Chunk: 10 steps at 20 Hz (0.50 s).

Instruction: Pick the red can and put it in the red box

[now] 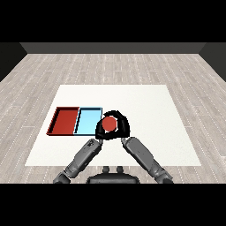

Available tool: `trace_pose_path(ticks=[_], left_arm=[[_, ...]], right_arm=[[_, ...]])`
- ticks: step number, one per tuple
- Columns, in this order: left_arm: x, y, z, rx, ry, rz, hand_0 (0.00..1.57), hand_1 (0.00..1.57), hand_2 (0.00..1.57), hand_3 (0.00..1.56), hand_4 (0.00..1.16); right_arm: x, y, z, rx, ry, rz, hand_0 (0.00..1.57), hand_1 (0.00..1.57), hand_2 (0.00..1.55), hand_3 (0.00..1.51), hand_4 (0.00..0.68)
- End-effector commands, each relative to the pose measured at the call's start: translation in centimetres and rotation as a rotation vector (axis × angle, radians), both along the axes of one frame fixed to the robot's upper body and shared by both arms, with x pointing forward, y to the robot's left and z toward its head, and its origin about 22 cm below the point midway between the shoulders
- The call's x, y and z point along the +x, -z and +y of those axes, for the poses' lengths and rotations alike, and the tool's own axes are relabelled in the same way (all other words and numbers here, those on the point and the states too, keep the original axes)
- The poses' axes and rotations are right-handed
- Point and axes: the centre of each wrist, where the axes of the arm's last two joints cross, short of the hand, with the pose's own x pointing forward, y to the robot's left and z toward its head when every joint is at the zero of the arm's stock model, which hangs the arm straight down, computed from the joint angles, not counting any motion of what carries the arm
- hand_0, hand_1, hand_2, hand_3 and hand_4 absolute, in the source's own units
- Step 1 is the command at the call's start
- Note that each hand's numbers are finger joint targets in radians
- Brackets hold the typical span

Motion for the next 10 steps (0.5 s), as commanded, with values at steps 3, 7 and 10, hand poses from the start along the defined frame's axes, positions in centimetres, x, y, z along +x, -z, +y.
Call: trace_pose_path(ticks=[3,7,10], left_arm=[[0.3,-1.0,-0.6,-0.035,0.014,-0.040,1.57,1.57,1.57,1.51,1.15],[0.9,1.3,0.0,-0.016,-0.034,-0.049,1.57,1.57,1.57,1.50,1.14],[-1.8,0.2,-0.8,-0.007,-0.050,-0.020,1.57,1.57,1.57,1.50,1.14]], right_arm=[[0.2,0.4,0.2,-0.070,0.015,0.037,0.00,0.00,0.00,0.00,0.000],[-0.8,-0.6,0.1,-0.057,0.028,0.048,0.00,0.00,0.00,0.00,0.000],[0.1,0.1,0.1,-0.043,0.014,0.046,0.00,0.00,0.00,0.00,0.000]])
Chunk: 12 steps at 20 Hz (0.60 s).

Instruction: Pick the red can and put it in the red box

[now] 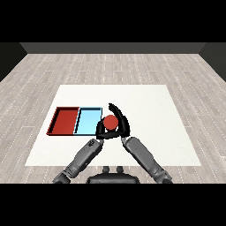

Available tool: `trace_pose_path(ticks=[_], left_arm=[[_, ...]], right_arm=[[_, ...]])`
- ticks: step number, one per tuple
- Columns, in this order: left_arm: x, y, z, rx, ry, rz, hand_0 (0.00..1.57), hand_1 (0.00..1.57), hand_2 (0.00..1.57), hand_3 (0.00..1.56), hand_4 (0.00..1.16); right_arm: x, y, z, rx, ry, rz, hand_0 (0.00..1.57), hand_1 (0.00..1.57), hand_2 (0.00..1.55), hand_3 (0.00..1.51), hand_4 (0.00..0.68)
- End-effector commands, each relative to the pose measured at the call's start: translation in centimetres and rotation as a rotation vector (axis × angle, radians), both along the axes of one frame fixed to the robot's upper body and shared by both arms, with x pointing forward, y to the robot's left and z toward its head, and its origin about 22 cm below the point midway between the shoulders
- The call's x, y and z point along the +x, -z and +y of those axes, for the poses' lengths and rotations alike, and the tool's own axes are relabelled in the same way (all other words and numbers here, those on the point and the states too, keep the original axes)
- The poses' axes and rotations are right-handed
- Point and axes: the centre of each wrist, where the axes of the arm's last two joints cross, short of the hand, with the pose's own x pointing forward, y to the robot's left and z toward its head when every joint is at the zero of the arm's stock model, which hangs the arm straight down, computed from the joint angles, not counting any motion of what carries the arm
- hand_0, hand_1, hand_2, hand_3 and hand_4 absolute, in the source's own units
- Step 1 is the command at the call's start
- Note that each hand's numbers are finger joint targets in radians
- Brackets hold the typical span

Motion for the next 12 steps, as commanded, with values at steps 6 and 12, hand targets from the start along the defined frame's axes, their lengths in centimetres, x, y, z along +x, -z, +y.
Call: trace_pose_path(ticks=[6,12], left_arm=[[0.3,-1.9,0.4,0.012,-0.020,-0.044,1.57,1.57,1.57,1.48,1.13],[0.5,-2.5,1.2,0.021,-0.064,-0.034,1.57,1.57,1.57,1.46,1.13]], right_arm=[[-0.2,1.6,-1.2,-0.011,0.020,0.031,0.00,0.00,0.00,0.00,0.000],[-0.1,1.4,-2.5,0.065,0.021,0.028,0.00,0.00,0.00,0.00,0.000]])
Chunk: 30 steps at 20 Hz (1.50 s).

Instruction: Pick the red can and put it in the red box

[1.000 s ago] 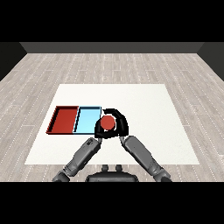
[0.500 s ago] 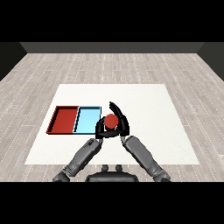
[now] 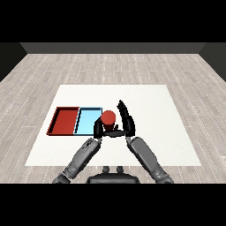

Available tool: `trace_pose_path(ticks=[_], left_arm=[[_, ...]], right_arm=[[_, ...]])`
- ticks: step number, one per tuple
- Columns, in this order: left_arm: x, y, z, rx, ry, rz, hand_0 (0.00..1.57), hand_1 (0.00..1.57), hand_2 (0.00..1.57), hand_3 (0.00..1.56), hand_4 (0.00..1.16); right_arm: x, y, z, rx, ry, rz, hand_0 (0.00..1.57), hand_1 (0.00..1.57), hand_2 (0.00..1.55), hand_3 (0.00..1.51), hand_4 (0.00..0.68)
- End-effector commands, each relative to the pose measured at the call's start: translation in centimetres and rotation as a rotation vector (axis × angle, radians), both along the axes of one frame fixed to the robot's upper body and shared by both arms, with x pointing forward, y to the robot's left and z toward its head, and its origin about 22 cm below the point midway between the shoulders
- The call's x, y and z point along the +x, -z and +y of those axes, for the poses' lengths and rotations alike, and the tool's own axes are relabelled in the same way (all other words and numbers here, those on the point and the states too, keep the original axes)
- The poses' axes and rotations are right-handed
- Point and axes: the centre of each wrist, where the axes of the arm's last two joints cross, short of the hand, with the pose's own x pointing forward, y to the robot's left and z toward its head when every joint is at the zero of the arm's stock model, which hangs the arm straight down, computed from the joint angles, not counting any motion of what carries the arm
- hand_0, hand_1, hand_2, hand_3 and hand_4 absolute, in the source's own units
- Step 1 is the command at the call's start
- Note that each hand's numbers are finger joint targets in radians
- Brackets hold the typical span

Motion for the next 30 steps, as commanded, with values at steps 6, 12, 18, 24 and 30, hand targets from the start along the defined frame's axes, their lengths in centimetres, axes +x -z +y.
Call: trace_pose_path(ticks=[6,12,18,24,30], left_arm=[[1.8,-1.3,1.5,0.009,-0.057,-0.033,1.57,1.57,1.56,1.47,1.13],[2.0,-0.9,7.9,0.053,-0.120,-0.055,1.57,1.57,1.57,1.48,1.13],[3.5,-3.4,14.3,0.156,-0.257,-0.024,1.57,1.57,1.57,1.49,1.12],[4.2,-2.4,20.9,0.392,-0.396,0.069,1.57,1.57,1.54,1.47,1.13],[6.4,-1.1,26.4,0.553,-0.493,0.350,1.57,1.57,1.56,1.49,1.06]], right_arm=[[-2.4,-2.4,-6.5,0.035,0.028,-0.053,0.00,0.00,0.00,0.00,0.000],[-5.1,-1.5,-10.7,0.063,0.094,-0.047,0.00,0.00,0.00,0.00,0.000],[-6.3,-0.7,-14.4,0.042,0.181,0.021,0.00,0.00,0.00,0.00,0.000],[-5.9,2.6,-14.7,0.069,0.202,0.052,0.00,0.00,0.00,0.00,0.000],[-5.0,4.5,-15.6,0.045,0.207,0.088,0.00,0.00,0.00,0.00,0.000]])
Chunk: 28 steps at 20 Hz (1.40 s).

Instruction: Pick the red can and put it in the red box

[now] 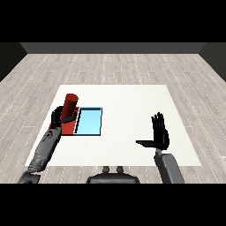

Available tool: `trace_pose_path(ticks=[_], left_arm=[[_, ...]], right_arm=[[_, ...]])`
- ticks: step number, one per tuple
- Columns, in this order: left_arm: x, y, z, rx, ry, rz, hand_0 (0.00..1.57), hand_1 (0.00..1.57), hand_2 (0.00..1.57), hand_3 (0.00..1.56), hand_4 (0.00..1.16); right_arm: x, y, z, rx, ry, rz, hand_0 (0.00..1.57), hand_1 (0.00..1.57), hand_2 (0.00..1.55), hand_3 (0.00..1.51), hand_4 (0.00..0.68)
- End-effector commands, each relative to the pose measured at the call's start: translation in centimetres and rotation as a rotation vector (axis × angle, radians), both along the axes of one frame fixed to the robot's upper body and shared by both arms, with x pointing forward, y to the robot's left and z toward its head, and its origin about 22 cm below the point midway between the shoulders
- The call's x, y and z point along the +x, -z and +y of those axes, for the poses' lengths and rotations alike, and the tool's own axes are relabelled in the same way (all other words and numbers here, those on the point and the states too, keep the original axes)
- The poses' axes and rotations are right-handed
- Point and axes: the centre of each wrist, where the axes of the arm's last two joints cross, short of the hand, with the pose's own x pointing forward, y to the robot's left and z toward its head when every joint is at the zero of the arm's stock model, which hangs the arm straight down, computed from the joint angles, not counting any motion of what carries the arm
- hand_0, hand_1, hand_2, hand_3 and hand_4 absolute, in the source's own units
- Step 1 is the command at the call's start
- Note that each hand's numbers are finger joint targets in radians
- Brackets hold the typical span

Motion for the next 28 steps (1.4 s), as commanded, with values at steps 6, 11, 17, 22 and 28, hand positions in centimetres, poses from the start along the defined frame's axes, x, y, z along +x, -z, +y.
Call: trace_pose_path(ticks=[6,11,17,22,28], left_arm=[[-0.4,3.7,8.5,0.141,-0.258,0.418,1.51,1.51,1.43,1.36,0.97],[-0.2,6.3,7.3,0.182,-0.276,0.567,0.00,0.00,0.00,0.00,0.72],[-2.3,8.6,8.1,0.161,-0.139,0.675,0.26,0.26,0.57,0.50,0.64],[-0.6,7.6,7.2,0.198,-0.198,0.752,0.00,0.00,0.00,0.00,0.00],[2.4,3.3,7.2,-0.213,-0.119,0.150,0.00,0.00,0.00,0.00,0.00]], right_arm=[[1.6,0.9,0.1,0.018,0.004,-0.015,0.00,0.00,0.00,0.00,0.000],[2.2,2.8,0.3,-0.018,0.015,0.017,0.00,0.00,0.00,0.00,0.000],[4.5,2.3,-0.2,-0.015,0.034,-0.008,0.00,0.00,0.00,0.00,0.000],[3.6,2.7,-1.2,0.005,0.042,-0.012,0.00,0.00,0.00,0.00,0.000],[3.8,3.1,-0.7,0.003,-0.014,-0.023,0.00,0.00,0.00,0.00,0.000]])
